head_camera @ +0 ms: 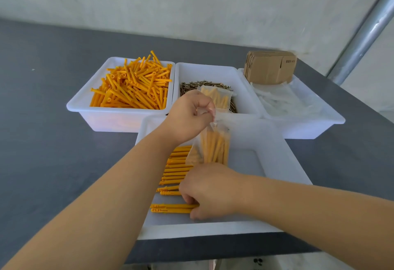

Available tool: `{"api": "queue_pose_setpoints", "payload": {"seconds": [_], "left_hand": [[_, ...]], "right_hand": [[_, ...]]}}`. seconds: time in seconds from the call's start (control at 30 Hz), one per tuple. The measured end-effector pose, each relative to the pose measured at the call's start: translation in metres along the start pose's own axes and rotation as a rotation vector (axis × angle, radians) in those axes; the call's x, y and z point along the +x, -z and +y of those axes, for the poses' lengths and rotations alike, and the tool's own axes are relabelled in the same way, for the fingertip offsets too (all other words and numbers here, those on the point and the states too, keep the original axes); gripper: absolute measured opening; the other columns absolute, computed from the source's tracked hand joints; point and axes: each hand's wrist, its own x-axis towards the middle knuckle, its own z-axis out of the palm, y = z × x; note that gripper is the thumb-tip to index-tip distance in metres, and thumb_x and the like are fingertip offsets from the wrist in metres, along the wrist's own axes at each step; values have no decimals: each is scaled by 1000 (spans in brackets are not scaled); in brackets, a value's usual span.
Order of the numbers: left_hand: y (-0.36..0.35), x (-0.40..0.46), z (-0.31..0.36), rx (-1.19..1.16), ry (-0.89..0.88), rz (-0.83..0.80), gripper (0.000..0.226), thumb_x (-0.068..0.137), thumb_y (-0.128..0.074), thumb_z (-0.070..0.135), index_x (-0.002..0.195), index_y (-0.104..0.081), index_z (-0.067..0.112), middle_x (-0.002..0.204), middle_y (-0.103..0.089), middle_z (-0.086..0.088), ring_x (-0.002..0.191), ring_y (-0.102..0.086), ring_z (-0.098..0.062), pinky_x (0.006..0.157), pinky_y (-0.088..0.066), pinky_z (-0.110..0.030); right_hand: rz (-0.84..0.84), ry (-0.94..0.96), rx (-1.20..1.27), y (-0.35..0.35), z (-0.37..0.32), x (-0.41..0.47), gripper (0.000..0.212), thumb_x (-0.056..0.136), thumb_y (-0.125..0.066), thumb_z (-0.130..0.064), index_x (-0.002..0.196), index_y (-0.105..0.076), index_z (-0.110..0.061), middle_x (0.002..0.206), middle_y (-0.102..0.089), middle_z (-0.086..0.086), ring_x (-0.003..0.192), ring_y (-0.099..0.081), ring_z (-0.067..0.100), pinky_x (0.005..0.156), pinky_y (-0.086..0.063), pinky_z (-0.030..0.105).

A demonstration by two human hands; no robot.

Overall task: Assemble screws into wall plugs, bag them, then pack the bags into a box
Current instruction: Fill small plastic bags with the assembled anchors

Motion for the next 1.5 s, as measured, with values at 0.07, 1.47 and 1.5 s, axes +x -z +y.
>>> {"api": "queue_pose_setpoints", "payload": {"seconds": [0.07,1.47,1.5], "left_hand": [[0,1,0,-7,-4,-4,36,78,-60,-4,67,-61,31,89,-58,-4,92,-59,-25,81,-52,-53],[-1,1,2,12,-21,-40,39,80,-61,-12,69,-63,25,85,-56,3,94,-57,-24,86,-51,-51],[-1,1,2,19,-27,-39,39,79,-62,-12,69,-63,26,85,-56,3,94,-57,-23,87,-51,-50]], "right_hand": [[-2,-22,-12,1,-2,-1,22,86,-67,-34,82,-65,-13,76,-61,2,69,-55,18,55,-48,32],[131,-479,670,114,129,-23,9,83,-75,-9,85,-79,-16,76,-73,5,69,-66,10,57,-51,20],[80,-475,653,114,125,-16,9,83,-75,-7,84,-78,-16,70,-71,1,66,-66,9,55,-51,18]]}}
